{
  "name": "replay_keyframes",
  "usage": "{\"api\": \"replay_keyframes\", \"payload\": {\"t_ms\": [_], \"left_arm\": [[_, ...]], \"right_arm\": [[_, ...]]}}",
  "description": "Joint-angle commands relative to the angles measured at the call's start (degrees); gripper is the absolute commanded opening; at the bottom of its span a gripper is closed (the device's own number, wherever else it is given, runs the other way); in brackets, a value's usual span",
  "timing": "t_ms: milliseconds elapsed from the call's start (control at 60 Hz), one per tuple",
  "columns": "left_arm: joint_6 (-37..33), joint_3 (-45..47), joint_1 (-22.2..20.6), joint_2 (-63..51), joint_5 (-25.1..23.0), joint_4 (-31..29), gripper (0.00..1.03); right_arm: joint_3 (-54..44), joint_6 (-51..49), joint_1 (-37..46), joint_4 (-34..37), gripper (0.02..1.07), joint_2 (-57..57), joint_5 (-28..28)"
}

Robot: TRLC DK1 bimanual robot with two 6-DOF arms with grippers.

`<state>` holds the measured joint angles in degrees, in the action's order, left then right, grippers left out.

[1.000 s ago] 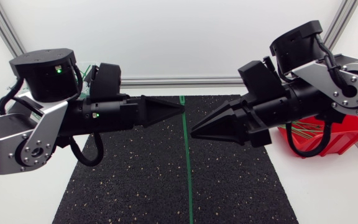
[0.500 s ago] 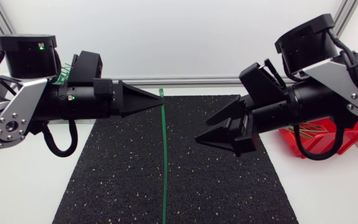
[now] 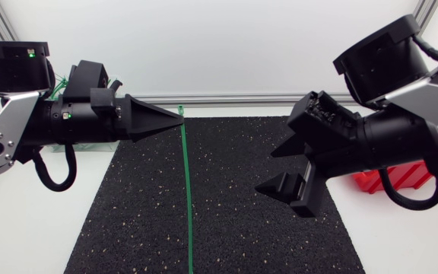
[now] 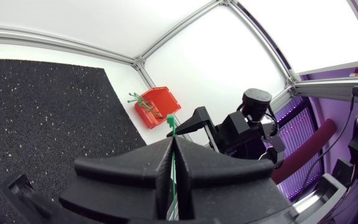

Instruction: Take a green cable tie from the red box, thread the tail through the head to close it, then place it in the transparent bin on the left.

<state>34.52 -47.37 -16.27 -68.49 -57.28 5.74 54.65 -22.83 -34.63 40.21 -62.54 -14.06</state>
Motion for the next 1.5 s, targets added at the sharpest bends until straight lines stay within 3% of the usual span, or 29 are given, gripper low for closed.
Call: {"api": "replay_keyframes", "payload": {"t_ms": [0,100,217,250,417,517,600,817,867,1000,1150,1200,1283,1350,1483], "left_arm": [[0.6,-2.0,1.2,1.0,-1.9,-0.9,0.04],[0.6,-2.5,2.6,0.9,-4.2,-2.0,0.04],[0.6,-3.2,3.0,-0.1,-5.6,-2.8,0.04],[0.6,-3.4,3.4,-0.7,-6.6,-3.0,0.04],[0.6,-5.2,4.5,-2.9,-9.3,-4.7,0.04],[0.3,-5.4,5.4,-3.8,-10.7,-4.7,0.04],[0.0,-5.5,5.8,-4.4,-11.4,-4.8,0.04],[-0.3,-6.3,7.5,-6.0,-12.2,-4.8,0.04],[-0.4,-6.4,7.7,-6.4,-12.7,-4.8,0.04],[-0.5,-6.5,7.8,-7.0,-13.1,-4.7,0.04],[-0.6,-7.3,7.8,-8.2,-13.7,-4.7,0.04],[-0.7,-7.4,7.8,-8.5,-14.1,-4.7,0.04],[-1.0,-7.3,7.7,-9.0,-14.4,-4.7,0.04],[-1.6,-7.0,7.7,-9.3,-14.5,-4.8,0.04],[-2.0,-6.4,7.7,-9.3,-14.6,-4.8,0.04]], "right_arm": [[-0.4,-1.2,-3.2,-1.8,1.03,0.8,3.0],[-2.6,-4.3,-5.3,-7.5,1.03,1.0,8.7],[-3.9,-8.8,-11.3,-11.6,1.03,1.4,19.9],[-5.3,-13.3,-14.1,-14.8,1.03,0.9,25.2],[-9.6,-26.6,-19.6,-25.4,1.02,-0.5,35.7],[-11.9,-35.8,-23.4,-30.6,1.02,-0.3,40.4],[-17.6,-49.4,-25.7,-43.4,1.02,0.5,42.5],[-23.8,-71.1,-30.9,-62.7,1.02,-3.0,45.6],[-25.4,-77.0,-31.9,-68.6,1.02,-3.6,44.7],[-27.1,-83.3,-32.5,-70.5,1.02,-3.2,39.7],[-31.5,-93.1,-31.1,-77.7,1.02,-3.2,28.9],[-31.7,-94.0,-30.2,-77.8,1.02,-2.9,22.1],[-31.5,-94.2,-29.9,-77.0,1.02,-2.7,16.5],[-31.6,-94.6,-28.2,-77.0,1.02,-3.0,9.1],[-32.4,-98.7,-25.9,-77.5,1.02,-4.1,2.0]]}}
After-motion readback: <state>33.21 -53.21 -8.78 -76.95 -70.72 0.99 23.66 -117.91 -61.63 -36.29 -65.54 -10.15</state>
